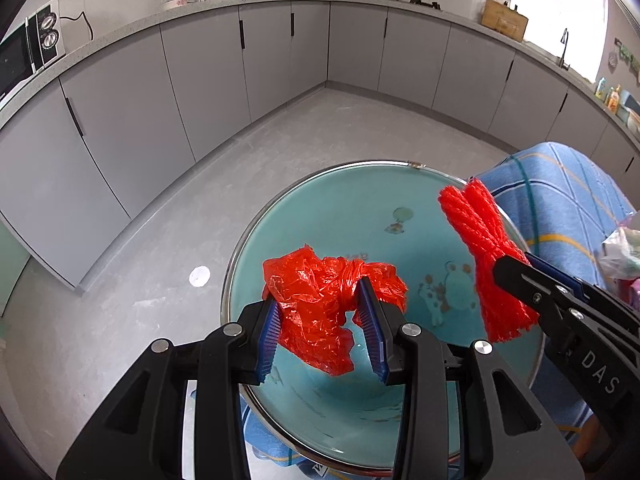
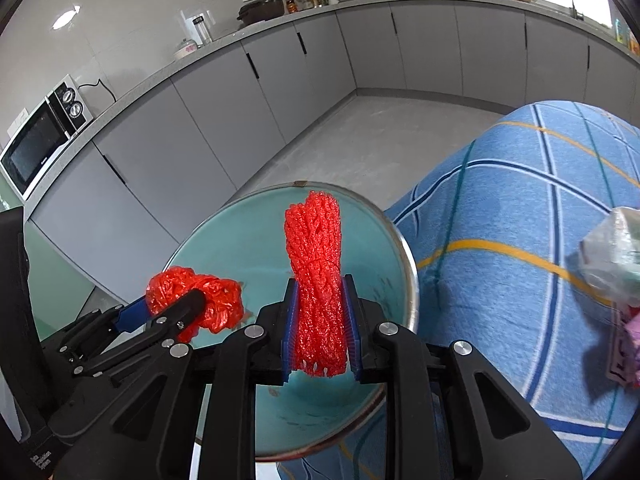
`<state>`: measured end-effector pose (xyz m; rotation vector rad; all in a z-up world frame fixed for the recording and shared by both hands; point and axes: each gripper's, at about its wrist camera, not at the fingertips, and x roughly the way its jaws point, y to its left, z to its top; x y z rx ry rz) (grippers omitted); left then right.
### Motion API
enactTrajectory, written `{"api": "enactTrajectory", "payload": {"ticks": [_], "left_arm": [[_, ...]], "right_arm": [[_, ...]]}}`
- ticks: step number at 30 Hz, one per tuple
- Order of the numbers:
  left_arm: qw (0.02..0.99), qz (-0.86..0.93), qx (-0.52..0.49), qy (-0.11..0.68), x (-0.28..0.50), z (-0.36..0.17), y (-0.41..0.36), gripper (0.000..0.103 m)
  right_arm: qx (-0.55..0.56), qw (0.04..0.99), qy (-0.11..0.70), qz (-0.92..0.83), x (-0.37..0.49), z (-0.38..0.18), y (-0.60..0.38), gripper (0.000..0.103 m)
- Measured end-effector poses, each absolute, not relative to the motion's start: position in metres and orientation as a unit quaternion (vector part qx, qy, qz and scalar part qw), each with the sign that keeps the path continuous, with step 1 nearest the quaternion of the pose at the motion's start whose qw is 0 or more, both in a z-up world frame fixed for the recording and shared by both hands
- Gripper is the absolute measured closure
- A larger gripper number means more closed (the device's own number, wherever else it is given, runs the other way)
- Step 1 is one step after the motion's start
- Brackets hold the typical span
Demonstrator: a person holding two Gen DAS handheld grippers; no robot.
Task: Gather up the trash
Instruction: 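Carry the red mesh net and red bag over the teal bucket and open both tools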
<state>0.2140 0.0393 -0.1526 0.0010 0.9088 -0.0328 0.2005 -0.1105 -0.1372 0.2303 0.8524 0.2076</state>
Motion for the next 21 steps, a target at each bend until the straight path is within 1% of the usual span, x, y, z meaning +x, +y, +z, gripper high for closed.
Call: {"api": "enactTrajectory", "payload": {"ticks": [1, 2, 3, 5, 7, 12, 13, 14, 15, 19, 21], "left_arm": [[0.898, -0.016, 0.001, 0.440, 0.214, -0.154, 0.040, 0.066], [0.897, -0.015, 0.003, 0.441, 0.215, -0.155, 0.039, 0.065], [0.896, -0.014, 0.004, 0.443, 0.215, -0.155, 0.039, 0.063], [0.896, -0.010, 0.004, 0.445, 0.216, -0.156, 0.040, 0.062], [0.897, -0.006, 0.006, 0.442, 0.214, -0.153, 0.041, 0.058], [0.907, 0.015, 0.020, 0.421, 0.206, -0.142, 0.038, 0.027], [0.910, 0.018, 0.025, 0.413, 0.203, -0.138, 0.036, 0.024], [0.913, 0.020, 0.028, 0.407, 0.200, -0.135, 0.035, 0.017], [0.916, 0.025, 0.031, 0.399, 0.197, -0.131, 0.035, 0.012], [0.925, 0.028, 0.021, 0.379, 0.186, -0.116, 0.034, 0.006], [0.927, 0.028, 0.015, 0.373, 0.182, -0.110, 0.033, 0.006]], "right_arm": [[0.111, 0.898, 0.412, 0.104, 0.202, -0.139, -0.110, 0.074], [0.111, 0.899, 0.411, 0.104, 0.201, -0.139, -0.110, 0.064], [0.112, 0.900, 0.409, 0.104, 0.201, -0.139, -0.111, 0.056], [0.119, 0.901, 0.402, 0.108, 0.199, -0.136, -0.114, 0.052], [0.120, 0.905, 0.393, 0.109, 0.194, -0.130, -0.118, 0.051], [0.128, 0.914, 0.373, 0.098, 0.182, -0.112, -0.128, 0.051], [0.129, 0.915, 0.370, 0.098, 0.180, -0.109, -0.129, 0.051], [0.129, 0.917, 0.366, 0.096, 0.176, -0.105, -0.132, 0.050], [0.128, 0.918, 0.363, 0.094, 0.173, -0.101, -0.134, 0.049], [0.127, 0.924, 0.350, 0.085, 0.159, -0.088, -0.143, 0.047], [0.122, 0.929, 0.340, 0.077, 0.151, -0.080, -0.148, 0.043]]}}
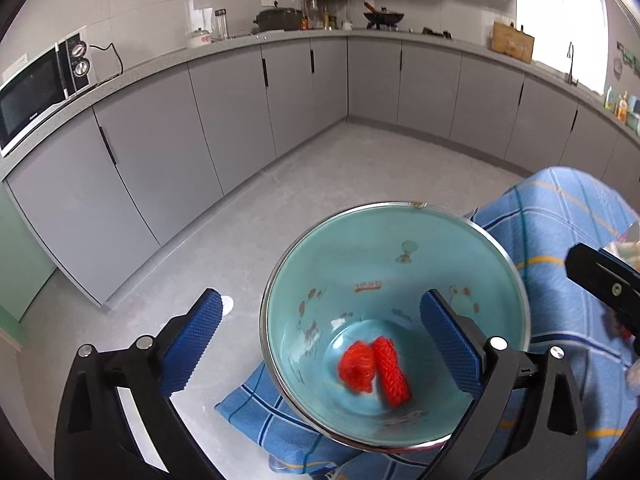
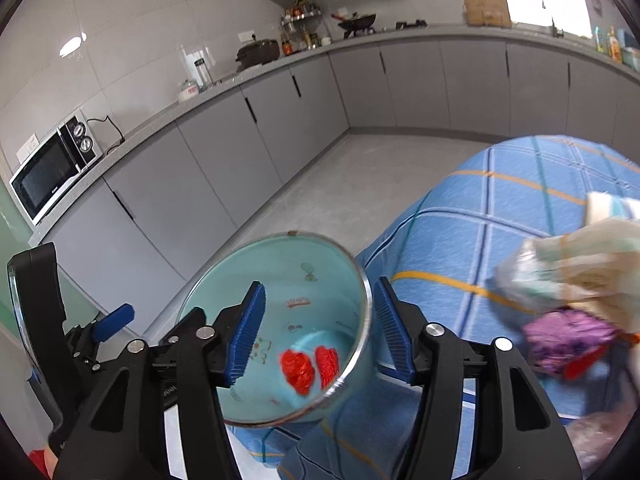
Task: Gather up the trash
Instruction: 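Carry the red mesh net and red bag over the teal bucket and open both tools, then grasp the white sponge with the right tool while the left tool grasps the clear red-printed bag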
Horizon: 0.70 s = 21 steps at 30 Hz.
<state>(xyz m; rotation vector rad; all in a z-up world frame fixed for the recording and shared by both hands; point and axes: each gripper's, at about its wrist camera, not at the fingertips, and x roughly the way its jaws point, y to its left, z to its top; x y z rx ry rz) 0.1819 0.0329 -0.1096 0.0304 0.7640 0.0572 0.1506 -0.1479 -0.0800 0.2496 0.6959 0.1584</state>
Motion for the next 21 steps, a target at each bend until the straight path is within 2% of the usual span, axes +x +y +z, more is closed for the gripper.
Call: {"api": "enactTrajectory", "payload": {"ticks": [14, 21], "left_arm": [[0.938, -0.063, 0.032, 0.338, 0.137, -0.072, -0.032, 0.006], [0.937, -0.109, 0.049, 0.329, 0.122, -0.071, -0.075, 0.006]], "right_arm": [[0.125, 0.947, 0.296, -0.023, 0.082, -0.046, -0.231, 0.042], [0.125, 0.948, 0.279, -0.092, 0.038, -0.045, -0.280, 0.034]]}}
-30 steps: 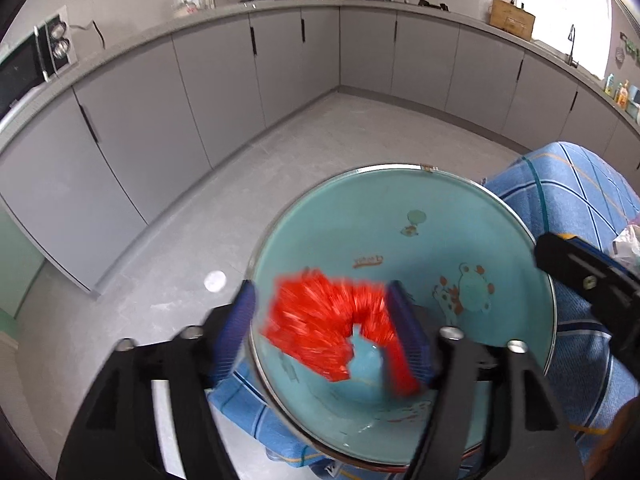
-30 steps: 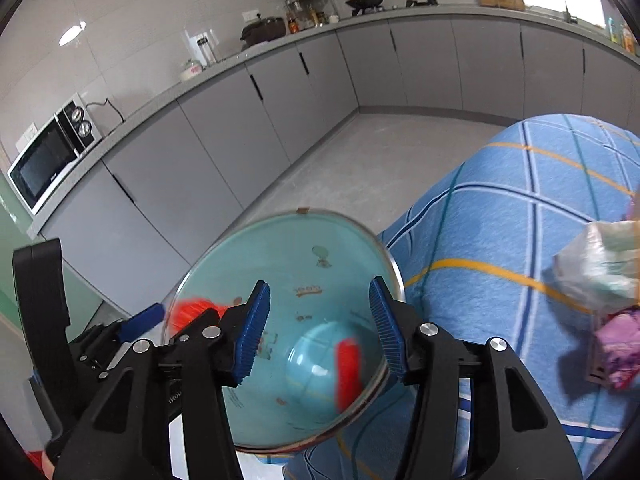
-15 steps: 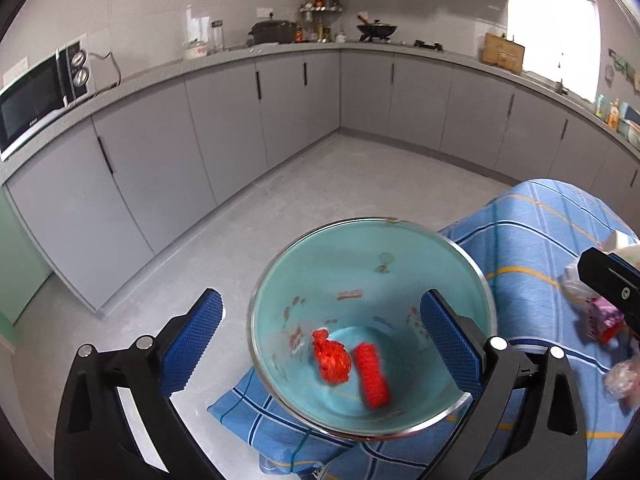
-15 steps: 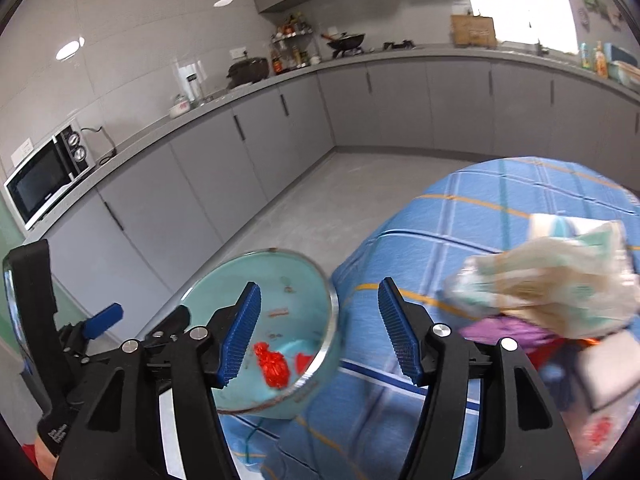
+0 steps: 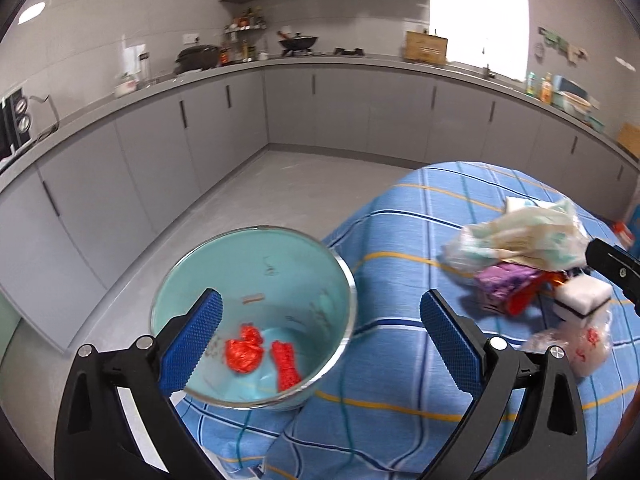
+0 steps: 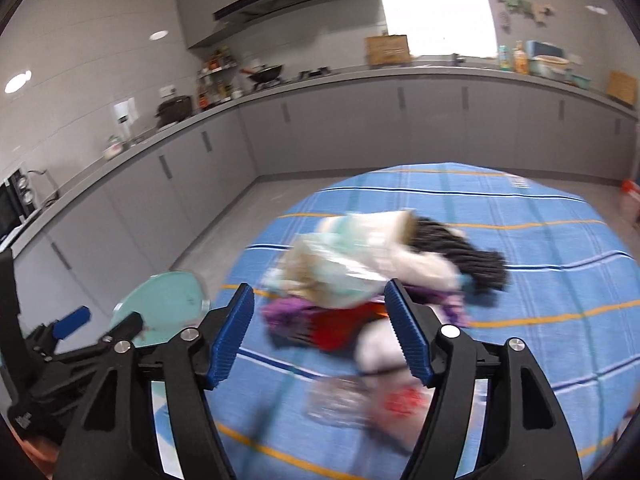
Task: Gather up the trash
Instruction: 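Grasp the white sponge with the right tool while the left tool grasps the clear red-printed bag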
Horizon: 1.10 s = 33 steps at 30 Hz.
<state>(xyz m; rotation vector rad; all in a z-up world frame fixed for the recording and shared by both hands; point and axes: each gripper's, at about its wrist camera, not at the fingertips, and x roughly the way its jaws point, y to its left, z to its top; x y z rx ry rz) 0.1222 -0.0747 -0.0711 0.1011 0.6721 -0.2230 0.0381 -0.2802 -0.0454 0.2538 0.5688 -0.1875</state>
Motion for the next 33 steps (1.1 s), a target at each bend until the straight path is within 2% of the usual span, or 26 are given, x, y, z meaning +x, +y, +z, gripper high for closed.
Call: {"api": "enactTrajectory", "payload": {"ticks": [7, 20, 22, 24, 26, 33], "left_arm": [[0.935, -0.139, 0.069, 0.318, 0.111, -0.072, -0.105, 0.006], [0.922, -0.167, 0.071, 0.342, 0.115, -0.085, -0.131, 0.006], [0.918, -0.174, 0.073, 0.348, 0.111, -0.089, -0.136, 0.006], [0.917, -0.178, 0.080, 0.348, 0.108, -0.091, -0.140, 0.006], [0.916, -0.182, 0.081, 0.348, 0.106, -0.092, -0.142, 0.006], [0.910, -0.217, 0.087, 0.343, 0.089, -0.090, -0.155, 0.006]], "right_arm": [[0.129, 0.940, 0.289, -0.126, 0.019, -0.063, -0.307, 0.032], [0.121, 0.924, 0.338, -0.132, 0.036, -0.097, -0.316, 0.031], [0.116, 0.924, 0.339, -0.133, 0.036, -0.099, -0.317, 0.032], [0.119, 0.923, 0.342, -0.126, 0.036, -0.099, -0.319, 0.045], [0.123, 0.924, 0.342, -0.119, 0.035, -0.097, -0.321, 0.049], [0.129, 0.933, 0.318, -0.106, 0.014, -0.073, -0.328, 0.050]]}}
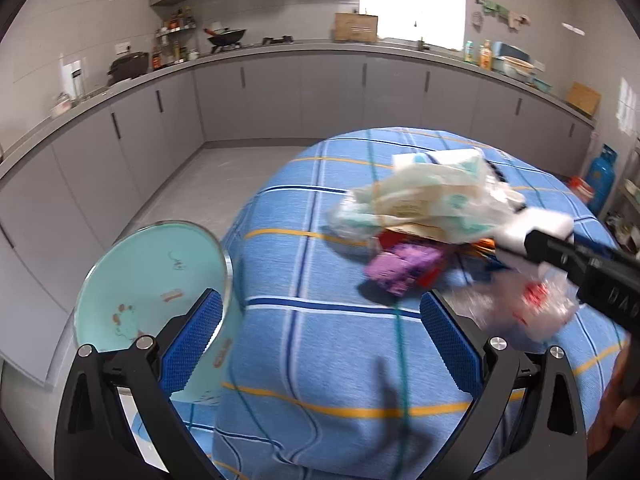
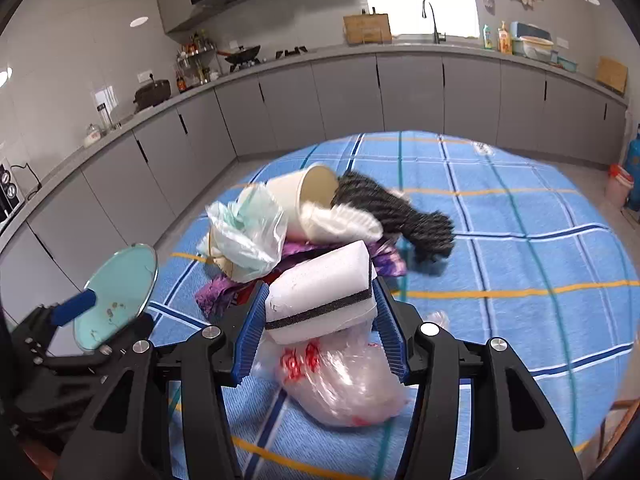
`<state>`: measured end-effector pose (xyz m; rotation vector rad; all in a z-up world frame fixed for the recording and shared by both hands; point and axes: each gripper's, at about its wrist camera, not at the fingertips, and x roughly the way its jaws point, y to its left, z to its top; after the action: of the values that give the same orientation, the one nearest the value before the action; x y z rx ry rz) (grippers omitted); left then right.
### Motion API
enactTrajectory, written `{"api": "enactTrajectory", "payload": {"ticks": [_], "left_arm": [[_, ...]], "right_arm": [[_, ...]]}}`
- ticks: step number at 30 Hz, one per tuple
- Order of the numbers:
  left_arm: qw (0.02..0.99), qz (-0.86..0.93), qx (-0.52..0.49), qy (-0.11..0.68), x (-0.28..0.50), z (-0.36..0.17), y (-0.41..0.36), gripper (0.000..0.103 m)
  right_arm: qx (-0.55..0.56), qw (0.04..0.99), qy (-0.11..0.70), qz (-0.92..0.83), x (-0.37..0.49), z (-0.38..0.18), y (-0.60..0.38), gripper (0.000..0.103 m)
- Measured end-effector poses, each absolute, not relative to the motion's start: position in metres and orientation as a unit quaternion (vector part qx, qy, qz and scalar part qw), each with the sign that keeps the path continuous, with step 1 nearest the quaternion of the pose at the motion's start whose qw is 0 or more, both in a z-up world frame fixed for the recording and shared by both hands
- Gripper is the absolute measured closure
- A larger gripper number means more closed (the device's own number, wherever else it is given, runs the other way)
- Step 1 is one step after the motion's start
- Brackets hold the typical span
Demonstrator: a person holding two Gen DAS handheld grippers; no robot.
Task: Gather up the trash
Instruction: 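Grasp the white sponge with the right tool while the left tool grasps the clear red-printed bag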
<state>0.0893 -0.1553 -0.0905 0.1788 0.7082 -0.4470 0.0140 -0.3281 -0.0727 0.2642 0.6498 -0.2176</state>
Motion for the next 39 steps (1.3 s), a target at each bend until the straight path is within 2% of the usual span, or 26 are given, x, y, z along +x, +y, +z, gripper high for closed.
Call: {"api": "enactTrajectory", "payload": {"ticks": [4, 11, 20, 22, 24, 39], "left_arm": [[0.902, -0.247, 0.093, 0.341, 0.079, -0.091, -0.171, 0.006], [0.892, -0.284, 0.111, 0.334, 0.061, -0.092, -0.204, 0.006], [0.874, -0.333, 0.130, 0.330, 0.044, -0.090, -0.248, 0.006], [0.871, -0.342, 0.141, 0.324, 0.039, -0.090, -0.260, 0.006], [0.869, -0.346, 0.149, 0.322, 0.036, -0.091, -0.270, 0.006], [0.848, -0.392, 0.129, 0.333, 0.025, -0.088, -0.342, 0.006]], "right_arm": [[0.149, 0.932, 0.310, -0.113, -0.005, -0.063, -0.345, 0.050], [0.250, 0.913, 0.307, -0.096, -0.024, -0.065, -0.389, 0.049], [0.252, 0.911, 0.303, -0.119, -0.033, -0.068, -0.412, 0.046], [0.256, 0.909, 0.305, -0.126, -0.035, -0.071, -0.421, 0.042], [0.263, 0.905, 0.307, -0.133, -0.037, -0.075, -0.430, 0.031], [0.241, 0.896, 0.284, -0.240, -0.076, -0.068, -0.495, 0.033]]}}
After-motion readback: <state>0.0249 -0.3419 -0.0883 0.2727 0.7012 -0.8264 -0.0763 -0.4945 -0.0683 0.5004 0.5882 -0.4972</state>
